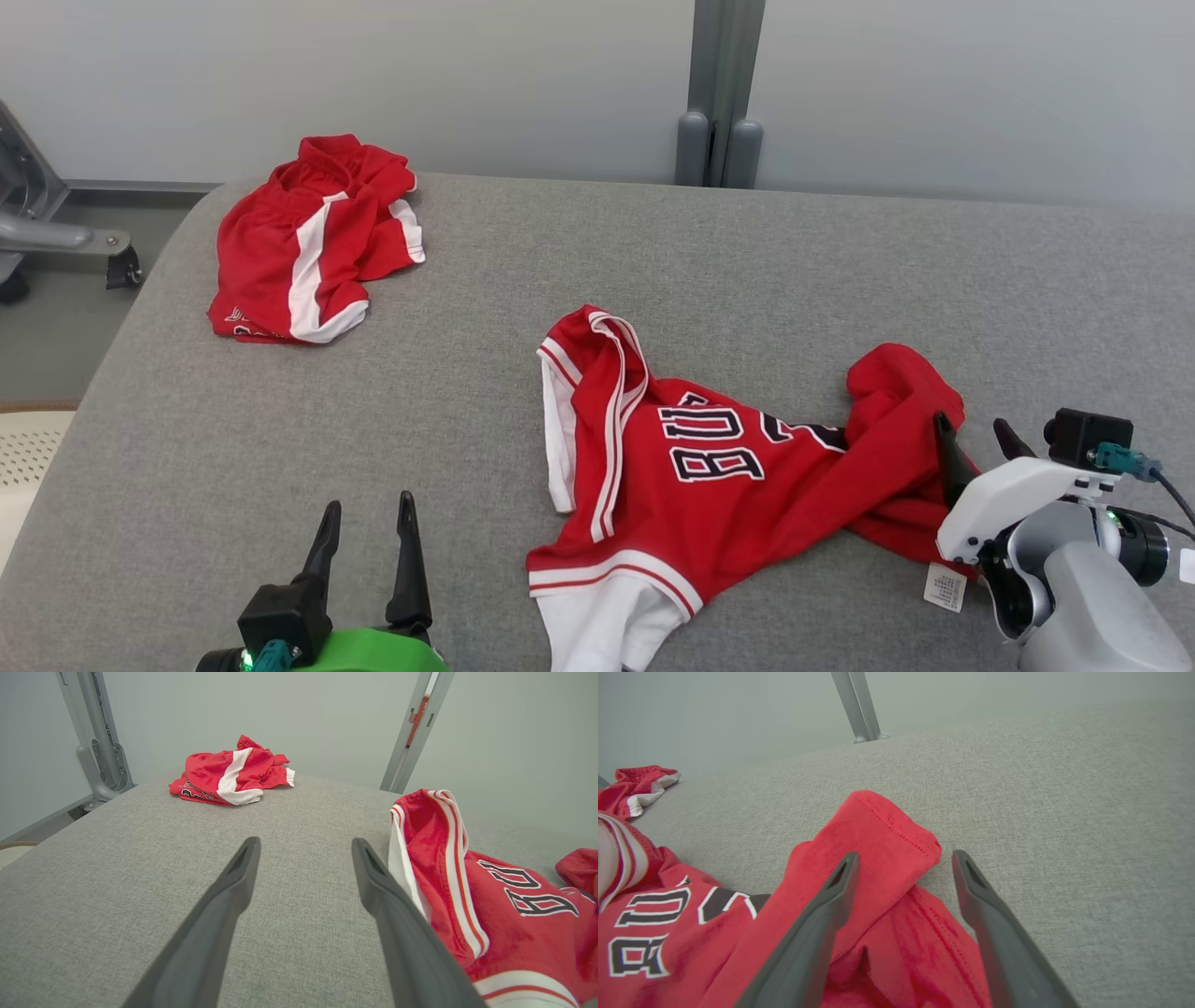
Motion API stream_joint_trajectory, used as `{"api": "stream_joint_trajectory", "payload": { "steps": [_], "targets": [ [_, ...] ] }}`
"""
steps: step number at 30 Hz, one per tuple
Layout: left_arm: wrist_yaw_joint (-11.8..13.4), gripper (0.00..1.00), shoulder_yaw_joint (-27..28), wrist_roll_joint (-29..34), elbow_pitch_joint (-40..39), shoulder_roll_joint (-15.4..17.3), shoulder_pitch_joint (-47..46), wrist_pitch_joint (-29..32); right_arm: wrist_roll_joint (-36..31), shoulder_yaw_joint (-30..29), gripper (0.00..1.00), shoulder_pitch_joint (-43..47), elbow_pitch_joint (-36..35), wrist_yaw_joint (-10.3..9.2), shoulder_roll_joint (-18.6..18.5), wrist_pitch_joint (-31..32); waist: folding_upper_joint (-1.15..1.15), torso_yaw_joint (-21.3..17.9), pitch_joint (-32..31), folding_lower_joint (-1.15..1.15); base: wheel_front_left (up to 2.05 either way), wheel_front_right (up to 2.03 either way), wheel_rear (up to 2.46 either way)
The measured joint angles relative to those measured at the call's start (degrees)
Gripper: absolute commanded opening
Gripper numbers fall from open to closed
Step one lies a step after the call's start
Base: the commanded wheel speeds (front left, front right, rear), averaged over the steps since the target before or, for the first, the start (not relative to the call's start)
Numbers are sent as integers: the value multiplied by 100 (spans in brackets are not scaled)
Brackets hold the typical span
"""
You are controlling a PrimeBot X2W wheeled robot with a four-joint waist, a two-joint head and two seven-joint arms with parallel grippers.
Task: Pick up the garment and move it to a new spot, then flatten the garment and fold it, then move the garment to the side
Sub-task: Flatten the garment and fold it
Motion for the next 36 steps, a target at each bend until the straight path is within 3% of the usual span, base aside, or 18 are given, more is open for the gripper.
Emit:
{"api": "stream_joint_trajectory", "payload": {
  "steps": [9, 16, 17, 18, 20, 21, 22, 31, 36],
  "targets": [
    [-18, 100, 44, 20, 1, 0, -10, 0, 923, -231, 100, -324, 335, -1, 103, 811, 0, 82, 152, 0, 0, 0, 0],
    [-18, 100, 42, 20, -7, 0, -58, 0, 1685, 69, 100, -482, 287, -1, 126, 1310, 0, 86, 279, 0, 0, 0, 0],
    [-18, 100, 42, 20, -4, 0, -63, 0, 1768, 123, 80, -482, 255, -1, 124, 1322, 0, 88, 291, 0, 0, 0, 0],
    [-18, 100, 43, 20, -5, 0, -70, 0, 1828, 190, 54, -483, 209, -1, 108, 1326, 0, 89, 301, 0, 0, 0, 0],
    [-18, 100, 46, 20, -7, 0, -76, 0, 1867, 300, 25, -486, 116, -1, 46, 1229, 0, 87, 311, 0, 0, 0, 0],
    [-16, 100, 47, 20, -7, 0, -77, 0, 1900, 353, 5, -487, 69, -1, 15, 1174, 0, 82, 312, 0, 0, 0, 0],
    [-16, 100, 52, 20, -7, 0, -77, 0, 1934, 400, 0, -487, 20, -1, 0, 1128, 0, 76, 311, 0, 0, 0, 0],
    [-10, 100, 54, 19, -4, 0, -79, 0, 2054, 931, 0, -399, -737, -1, -181, 743, 0, -111, 242, 0, 0, 0, 0],
    [-7, 100, 49, 10, -5, 0, -64, 0, 2073, 1050, 0, 73, -1434, 0, -238, 576, 0, -253, 169, 0, 0, 0, 0]
  ]
}}
